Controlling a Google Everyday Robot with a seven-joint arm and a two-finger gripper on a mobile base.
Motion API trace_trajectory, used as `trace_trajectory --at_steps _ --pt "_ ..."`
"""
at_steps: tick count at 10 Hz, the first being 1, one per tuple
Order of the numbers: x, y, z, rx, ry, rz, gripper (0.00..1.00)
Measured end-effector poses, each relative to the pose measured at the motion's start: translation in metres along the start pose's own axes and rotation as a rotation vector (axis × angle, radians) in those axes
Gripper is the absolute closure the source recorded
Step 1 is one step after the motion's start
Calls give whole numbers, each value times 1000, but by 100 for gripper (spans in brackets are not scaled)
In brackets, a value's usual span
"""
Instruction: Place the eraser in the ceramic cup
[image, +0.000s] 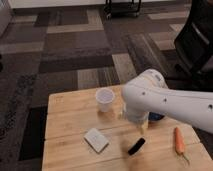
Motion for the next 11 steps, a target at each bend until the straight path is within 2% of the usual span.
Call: trace_trajectory --at_steps 2,5,6,8,11 --pt "1 -4 -2 -8 -3 8 35" --pt "11 -37 -17 -72 -30 82 35" --pt "15 -48 -18 -81 -29 100 35" --pt "27 -58 -13 -93 -5 108 35" --pt "43 -65 9 -88 63 92 35"
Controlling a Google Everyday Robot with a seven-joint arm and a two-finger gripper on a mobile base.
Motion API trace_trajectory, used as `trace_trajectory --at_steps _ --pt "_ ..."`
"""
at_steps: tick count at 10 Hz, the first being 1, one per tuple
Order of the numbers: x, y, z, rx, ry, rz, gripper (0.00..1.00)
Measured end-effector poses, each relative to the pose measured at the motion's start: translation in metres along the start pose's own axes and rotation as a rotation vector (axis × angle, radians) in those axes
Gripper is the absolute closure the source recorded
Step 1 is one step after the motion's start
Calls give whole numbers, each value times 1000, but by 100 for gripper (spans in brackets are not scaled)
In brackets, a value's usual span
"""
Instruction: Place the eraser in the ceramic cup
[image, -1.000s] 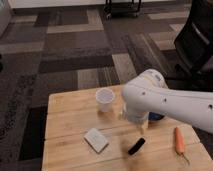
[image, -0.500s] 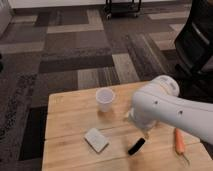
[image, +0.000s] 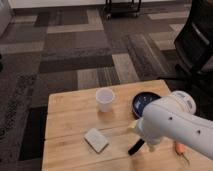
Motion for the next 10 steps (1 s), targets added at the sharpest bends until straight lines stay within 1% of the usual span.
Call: trace_trajectory --at_steps 1,3,5,6,7,8,9,10 --pt "0 -2 4 4 8 -1 35" --pt "-6 -10 22 25 35 -4 35" --pt "-6 -9 39 49 56 -28 36" --pt "-8 -8 45 66 56 -35 45" --pt "-9 -8 47 85 49 -43 62" --pt "-10 -6 48 90 42 -47 70" --pt "-11 -3 45 96 32 -49 81" --pt "-12 3 35 94 9 -48 98"
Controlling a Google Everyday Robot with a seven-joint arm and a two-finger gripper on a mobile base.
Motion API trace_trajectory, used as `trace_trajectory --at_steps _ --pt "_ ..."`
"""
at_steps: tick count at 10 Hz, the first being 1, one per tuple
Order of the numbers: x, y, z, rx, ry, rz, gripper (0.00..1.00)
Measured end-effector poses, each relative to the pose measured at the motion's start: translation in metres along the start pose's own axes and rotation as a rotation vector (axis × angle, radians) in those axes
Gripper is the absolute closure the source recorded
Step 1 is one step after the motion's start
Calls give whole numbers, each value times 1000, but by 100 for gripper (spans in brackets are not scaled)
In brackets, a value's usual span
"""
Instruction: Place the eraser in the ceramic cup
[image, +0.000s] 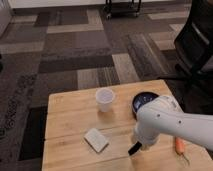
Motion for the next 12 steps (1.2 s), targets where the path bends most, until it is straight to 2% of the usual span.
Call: trace_trajectory --at_steps 1,2,3,4,5,7,8,10,12 --pt "-1 2 -5 -5 -8 2 100" --pt "-3 5 -21 -12 -27 9 100" --pt "-10 14 -56 -28 -75 11 100" --pt "-15 19 -71 -36 -96 4 100" --pt "-28 35 -103 -52 -121 -15 100" --pt "-45 48 -126 -59 -142 -31 100" --pt "-71 76 -154 -93 -174 -55 100" --pt "-83 88 -167 -110 -186 -61 100" --pt "-84 88 -168 -109 -186 -61 100"
